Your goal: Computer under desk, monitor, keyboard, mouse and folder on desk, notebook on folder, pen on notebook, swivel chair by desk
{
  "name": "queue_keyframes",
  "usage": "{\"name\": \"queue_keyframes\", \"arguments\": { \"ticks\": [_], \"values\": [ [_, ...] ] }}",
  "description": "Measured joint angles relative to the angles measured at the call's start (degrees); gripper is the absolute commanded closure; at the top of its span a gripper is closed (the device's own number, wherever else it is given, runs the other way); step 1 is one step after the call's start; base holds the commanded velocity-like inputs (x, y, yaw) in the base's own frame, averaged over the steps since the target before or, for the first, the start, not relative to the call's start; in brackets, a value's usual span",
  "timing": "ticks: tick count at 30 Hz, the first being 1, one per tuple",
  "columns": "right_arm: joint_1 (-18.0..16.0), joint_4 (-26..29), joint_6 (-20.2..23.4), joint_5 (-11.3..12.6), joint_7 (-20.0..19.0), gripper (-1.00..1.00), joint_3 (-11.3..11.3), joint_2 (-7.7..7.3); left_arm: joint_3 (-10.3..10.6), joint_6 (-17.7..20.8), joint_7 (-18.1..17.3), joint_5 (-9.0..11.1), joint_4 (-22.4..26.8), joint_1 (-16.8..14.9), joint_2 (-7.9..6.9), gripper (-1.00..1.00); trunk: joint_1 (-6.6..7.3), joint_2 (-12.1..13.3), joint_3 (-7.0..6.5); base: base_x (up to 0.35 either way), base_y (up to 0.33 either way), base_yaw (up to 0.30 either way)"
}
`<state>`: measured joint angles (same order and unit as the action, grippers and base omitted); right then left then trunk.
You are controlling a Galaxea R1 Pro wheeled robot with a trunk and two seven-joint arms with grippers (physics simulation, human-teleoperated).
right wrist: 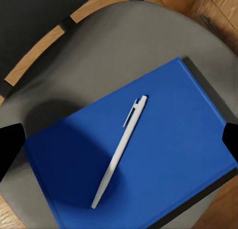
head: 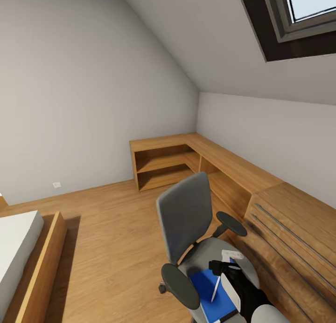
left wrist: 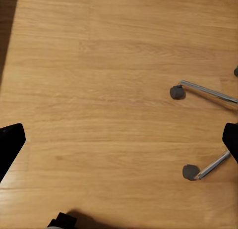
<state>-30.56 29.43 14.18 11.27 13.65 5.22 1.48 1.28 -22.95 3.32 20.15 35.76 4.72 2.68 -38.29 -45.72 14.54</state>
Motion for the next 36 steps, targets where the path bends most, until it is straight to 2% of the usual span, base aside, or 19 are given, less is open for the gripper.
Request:
{"name": "queue_keyframes", "arguments": {
  "ticks": [3, 20, 31, 36],
  "values": [
    [0.0, 0.0, 0.0, 0.0, 0.0, -1.0, 0.0, -0.04, 0.0, 0.0, 0.0, 0.0, 0.0, 0.0, 0.0, -1.0, 0.0, 0.0, 0.0, 0.002, 0.002, 0.0],
    [0.0, 0.2, -0.5, 0.0, 0.0, -1.0, -0.1, -0.06, 0.1, 0.1, -0.1, 0.0, 0.1, 0.0, 0.05, -1.0, -3.73, -6.8, 3.05, 0.0, 0.0, 0.0],
    [0.0, 0.3, -2.5, 0.1, -0.3, -1.0, -1.3, -0.03, 0.1, 0.1, -0.1, -0.1, 0.2, 0.0, -0.03, -1.0, -6.15, -11.2, 5.03, 0.0, 0.0, 0.0],
    [0.0, 0.3, -2.7, 0.1, -0.3, -1.0, -1.4, -0.03, 0.1, 1.0, 0.0, -0.1, 2.7, 0.0, -0.28, -1.0, -7.25, -13.2, 5.93, 0.0, 0.0, 0.0]
  ]
}}
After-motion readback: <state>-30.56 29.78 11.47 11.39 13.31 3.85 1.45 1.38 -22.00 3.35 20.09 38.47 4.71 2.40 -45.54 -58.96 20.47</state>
